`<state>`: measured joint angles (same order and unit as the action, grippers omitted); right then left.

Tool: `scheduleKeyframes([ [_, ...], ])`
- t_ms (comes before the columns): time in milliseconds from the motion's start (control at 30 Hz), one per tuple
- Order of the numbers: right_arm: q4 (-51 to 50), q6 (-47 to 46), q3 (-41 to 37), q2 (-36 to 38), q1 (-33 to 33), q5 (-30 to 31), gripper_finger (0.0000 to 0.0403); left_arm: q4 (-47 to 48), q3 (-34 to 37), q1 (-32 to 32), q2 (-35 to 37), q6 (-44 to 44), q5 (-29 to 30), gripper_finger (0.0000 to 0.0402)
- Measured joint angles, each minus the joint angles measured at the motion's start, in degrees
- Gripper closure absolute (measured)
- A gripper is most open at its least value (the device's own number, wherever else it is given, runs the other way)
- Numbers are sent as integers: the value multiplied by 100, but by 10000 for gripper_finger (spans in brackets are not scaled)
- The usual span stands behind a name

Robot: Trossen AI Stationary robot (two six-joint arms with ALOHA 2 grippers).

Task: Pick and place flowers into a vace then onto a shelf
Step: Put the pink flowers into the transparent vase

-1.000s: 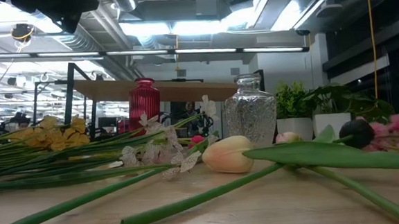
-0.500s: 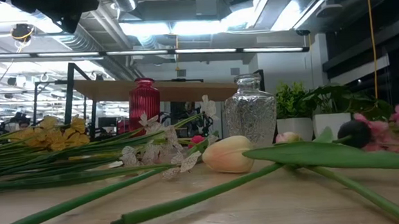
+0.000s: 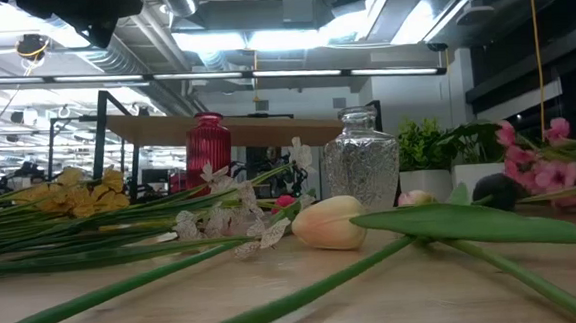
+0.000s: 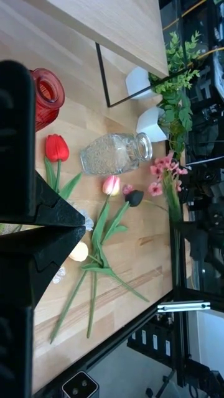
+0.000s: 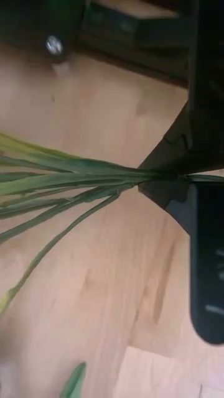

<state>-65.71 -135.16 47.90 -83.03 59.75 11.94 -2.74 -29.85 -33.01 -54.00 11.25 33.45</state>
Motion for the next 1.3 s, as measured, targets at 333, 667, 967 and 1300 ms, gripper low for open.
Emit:
scheduleKeyframes([
  [333, -1291, -107, 479, 149, -26, 69, 400, 0, 0, 0, 0, 0, 0, 398],
  [667, -1746, 412, 1029, 149, -34, 1288, 400, 2, 0, 2, 0, 0, 0, 398],
  [967, -1486, 1288, 1134, 519, -105, 2009, 400, 4, 2, 5, 0, 0, 2, 398],
  [1300, -1288, 3063, 882, 1828, -302, 3251, 400, 11, 2, 11, 0, -2, 0, 398],
])
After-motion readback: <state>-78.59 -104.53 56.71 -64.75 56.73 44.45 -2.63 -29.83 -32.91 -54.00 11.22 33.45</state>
